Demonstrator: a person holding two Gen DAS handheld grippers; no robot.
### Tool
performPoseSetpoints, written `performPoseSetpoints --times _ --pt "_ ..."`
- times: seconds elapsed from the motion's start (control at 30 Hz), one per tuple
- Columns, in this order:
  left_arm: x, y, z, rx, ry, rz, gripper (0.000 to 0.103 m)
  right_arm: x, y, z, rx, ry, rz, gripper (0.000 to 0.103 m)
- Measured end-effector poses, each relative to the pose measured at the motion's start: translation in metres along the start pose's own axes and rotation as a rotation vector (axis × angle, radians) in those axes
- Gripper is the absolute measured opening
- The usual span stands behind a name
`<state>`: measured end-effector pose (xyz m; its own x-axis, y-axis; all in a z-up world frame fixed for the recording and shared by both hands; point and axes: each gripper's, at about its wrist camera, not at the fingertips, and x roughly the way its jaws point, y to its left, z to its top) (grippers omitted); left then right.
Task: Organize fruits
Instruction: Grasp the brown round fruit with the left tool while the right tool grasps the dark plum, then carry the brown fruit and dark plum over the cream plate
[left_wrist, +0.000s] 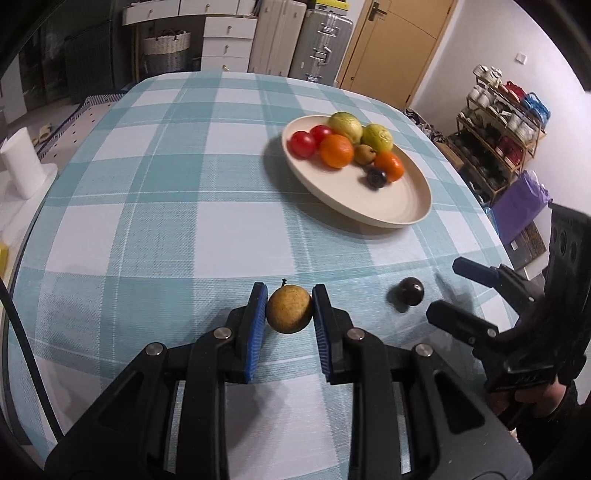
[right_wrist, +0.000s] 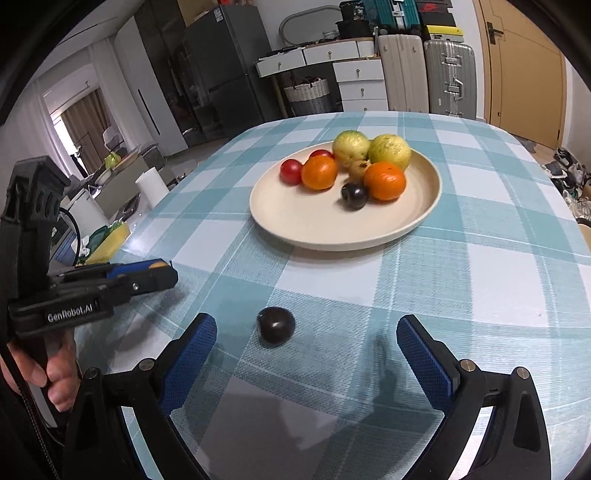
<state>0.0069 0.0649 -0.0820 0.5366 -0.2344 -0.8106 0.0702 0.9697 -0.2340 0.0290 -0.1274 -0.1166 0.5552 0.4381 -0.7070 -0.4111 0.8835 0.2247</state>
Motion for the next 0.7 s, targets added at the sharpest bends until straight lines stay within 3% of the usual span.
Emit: performPoseSetpoints --times 0.1,0.2,0.57,0.63,0.7 --pt "0.001 0.006 0.000 -0.015 0.000 -0.001 0.022 0.006 0.006 -0.001 -0.019 0.014 0.013 0.100" --pt "0.002 0.009 -0.001 -0.025 0.001 -0.005 0.022 0.011 0.010 -0.001 -0.027 0.023 0.026 0.092" --pt "0.005 0.016 0.001 -0.043 0.002 -0.015 0.022 0.022 0.019 0.001 -0.046 0.070 0.014 0.034" --pt "0.005 0.016 0.003 -0.043 0.000 -0.016 0.022 0.023 0.020 0.000 -0.055 0.075 0.010 0.026" --pt "0.006 0.019 0.006 -0.055 0.001 -0.027 0.022 0.024 0.020 0.001 -0.055 0.079 0.014 0.026"
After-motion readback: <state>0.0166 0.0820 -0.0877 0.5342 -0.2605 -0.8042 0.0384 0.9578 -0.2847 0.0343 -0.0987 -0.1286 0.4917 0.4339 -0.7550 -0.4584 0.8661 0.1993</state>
